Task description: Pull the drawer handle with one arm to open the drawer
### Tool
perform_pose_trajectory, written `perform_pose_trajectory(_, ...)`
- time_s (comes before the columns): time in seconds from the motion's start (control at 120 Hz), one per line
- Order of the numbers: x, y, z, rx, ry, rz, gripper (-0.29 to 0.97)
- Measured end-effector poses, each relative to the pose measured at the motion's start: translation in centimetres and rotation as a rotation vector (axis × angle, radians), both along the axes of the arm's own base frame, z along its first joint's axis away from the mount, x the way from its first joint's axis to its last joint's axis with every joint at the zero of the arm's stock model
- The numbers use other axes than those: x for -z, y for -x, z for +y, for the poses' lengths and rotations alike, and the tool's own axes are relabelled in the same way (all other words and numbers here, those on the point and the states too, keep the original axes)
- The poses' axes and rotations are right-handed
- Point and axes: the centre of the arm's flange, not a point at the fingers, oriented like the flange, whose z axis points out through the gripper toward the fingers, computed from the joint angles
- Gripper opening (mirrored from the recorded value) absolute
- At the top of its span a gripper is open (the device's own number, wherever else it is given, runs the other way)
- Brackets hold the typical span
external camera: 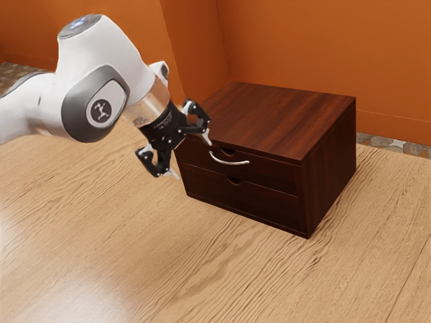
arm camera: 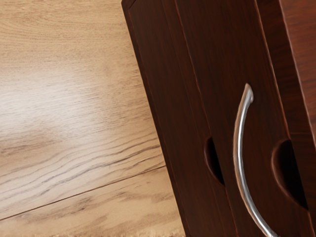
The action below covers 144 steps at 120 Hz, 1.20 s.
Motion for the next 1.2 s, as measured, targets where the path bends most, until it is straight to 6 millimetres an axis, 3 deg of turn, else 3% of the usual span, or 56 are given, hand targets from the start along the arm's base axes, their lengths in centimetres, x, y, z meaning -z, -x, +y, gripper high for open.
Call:
perform_pose_trajectory(0.525,3.8,-1.4,0.4,-0.177,0.086,-0.088,0.68)
perform_pose_trajectory(1.2,6.7,-2.7,0.2,-0.251,0.119,-0.099,0.68)
